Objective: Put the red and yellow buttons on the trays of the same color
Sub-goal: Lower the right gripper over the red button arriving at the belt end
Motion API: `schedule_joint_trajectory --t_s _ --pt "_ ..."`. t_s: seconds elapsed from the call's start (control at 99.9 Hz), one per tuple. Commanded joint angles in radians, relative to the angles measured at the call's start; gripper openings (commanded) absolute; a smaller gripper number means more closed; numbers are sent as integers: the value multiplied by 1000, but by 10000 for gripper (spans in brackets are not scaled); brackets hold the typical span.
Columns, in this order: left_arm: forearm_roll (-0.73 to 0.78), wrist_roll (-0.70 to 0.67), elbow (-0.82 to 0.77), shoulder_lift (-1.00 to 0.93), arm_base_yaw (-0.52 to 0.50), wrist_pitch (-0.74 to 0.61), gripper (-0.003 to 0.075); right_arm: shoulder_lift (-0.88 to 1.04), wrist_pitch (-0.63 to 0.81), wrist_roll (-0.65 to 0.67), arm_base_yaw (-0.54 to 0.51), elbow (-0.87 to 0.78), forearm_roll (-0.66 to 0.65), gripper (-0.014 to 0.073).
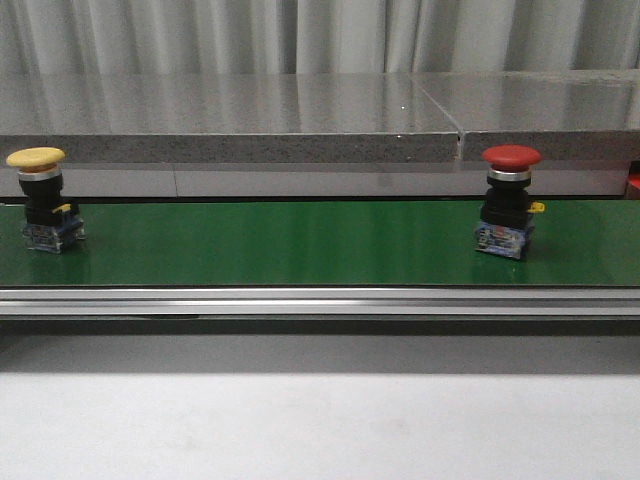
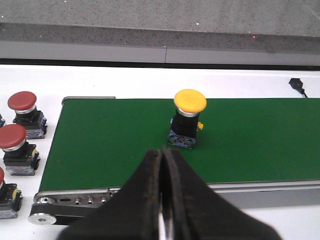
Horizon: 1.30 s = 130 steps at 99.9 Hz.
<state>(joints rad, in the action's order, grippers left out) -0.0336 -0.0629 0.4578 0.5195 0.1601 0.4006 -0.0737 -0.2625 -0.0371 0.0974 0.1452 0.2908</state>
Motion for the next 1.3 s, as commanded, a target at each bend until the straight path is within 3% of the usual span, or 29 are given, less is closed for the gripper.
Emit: schedule_joint_trajectory --t_s 0.0,0.28,0.621,0.721,0.791,0.911,0.971,1.291 --pt "-12 -2 30 3 9 -79 -19 -96 -72 -6 -1 129 19 -67" --pt "-12 -2 30 3 9 -79 -19 -440 -350 -6 -1 444 5 -67" --pt "-12 -2 30 3 9 -79 -19 -678 -359 -6 -1 554 6 -57" --pt "-12 -2 30 3 9 -79 -19 -694 -363 -6 -1 554 6 41" --pt "-12 -2 30 3 9 -79 -19 -697 -368 -6 -1 554 6 178" --pt "-12 -2 30 3 9 -79 -19 -697 -367 -6 -1 554 6 536" --pt "-12 -2 30 3 9 -79 -19 -697 -362 -6 -1 554 6 673" --pt "-12 -2 30 3 9 -79 -19 -800 -388 -25 -1 618 -77 636"
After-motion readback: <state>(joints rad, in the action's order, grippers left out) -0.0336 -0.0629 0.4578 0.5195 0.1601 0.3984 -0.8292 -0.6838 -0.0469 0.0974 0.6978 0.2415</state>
